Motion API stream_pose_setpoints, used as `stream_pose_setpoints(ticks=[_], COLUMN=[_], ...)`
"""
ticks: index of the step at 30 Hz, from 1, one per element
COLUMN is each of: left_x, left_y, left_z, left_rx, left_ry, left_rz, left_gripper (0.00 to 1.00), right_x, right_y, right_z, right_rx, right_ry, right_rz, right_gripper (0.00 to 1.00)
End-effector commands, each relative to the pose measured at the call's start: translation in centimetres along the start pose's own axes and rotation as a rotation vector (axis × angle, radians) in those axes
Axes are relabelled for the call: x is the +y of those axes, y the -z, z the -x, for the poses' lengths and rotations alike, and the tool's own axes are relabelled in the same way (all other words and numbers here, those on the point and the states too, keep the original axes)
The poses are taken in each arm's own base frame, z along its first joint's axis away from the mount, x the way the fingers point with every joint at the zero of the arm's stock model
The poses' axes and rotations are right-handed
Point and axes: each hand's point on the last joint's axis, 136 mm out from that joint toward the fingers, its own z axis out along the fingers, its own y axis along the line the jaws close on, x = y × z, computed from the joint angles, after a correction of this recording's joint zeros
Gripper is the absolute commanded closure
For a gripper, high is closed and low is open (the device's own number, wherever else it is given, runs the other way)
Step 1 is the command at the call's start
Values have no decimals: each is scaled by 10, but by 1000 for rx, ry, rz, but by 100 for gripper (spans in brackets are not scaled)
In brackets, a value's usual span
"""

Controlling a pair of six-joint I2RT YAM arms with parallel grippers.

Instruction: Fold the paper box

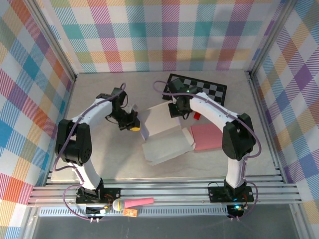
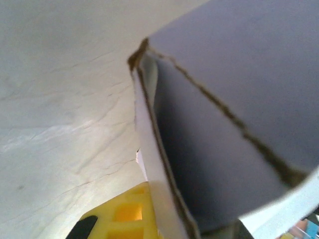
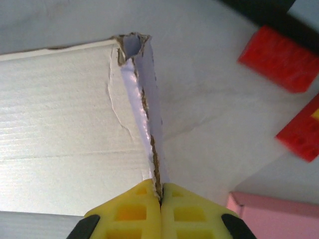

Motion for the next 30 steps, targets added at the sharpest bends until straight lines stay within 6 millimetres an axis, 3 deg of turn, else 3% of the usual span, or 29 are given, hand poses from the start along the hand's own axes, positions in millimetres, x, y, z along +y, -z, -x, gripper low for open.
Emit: stream_pose_setpoints(ticks=[1, 6, 11, 18, 30], left_x=[31, 50, 48, 49, 45], left_y=[-15, -29, -38, -46, -43], left_z=[-10, -8, 0, 3, 2], left_rx=[38, 33, 10, 9, -23], left_ry=[80, 136, 140, 128, 93], left_rz=[121, 199, 247, 299, 350], left_gripper=[100, 100, 100, 89, 91], right_x=[14, 19, 18, 17, 14], right_y=[-21, -41, -54, -64, -71], right_z=[-20, -33, -42, -50, -65], right_rx=[83, 148, 180, 206, 243], right_ry=[-78, -97, -103, -93, -99], right_rz=[44, 45, 32, 30, 23], right_gripper=[100, 100, 100, 100, 76])
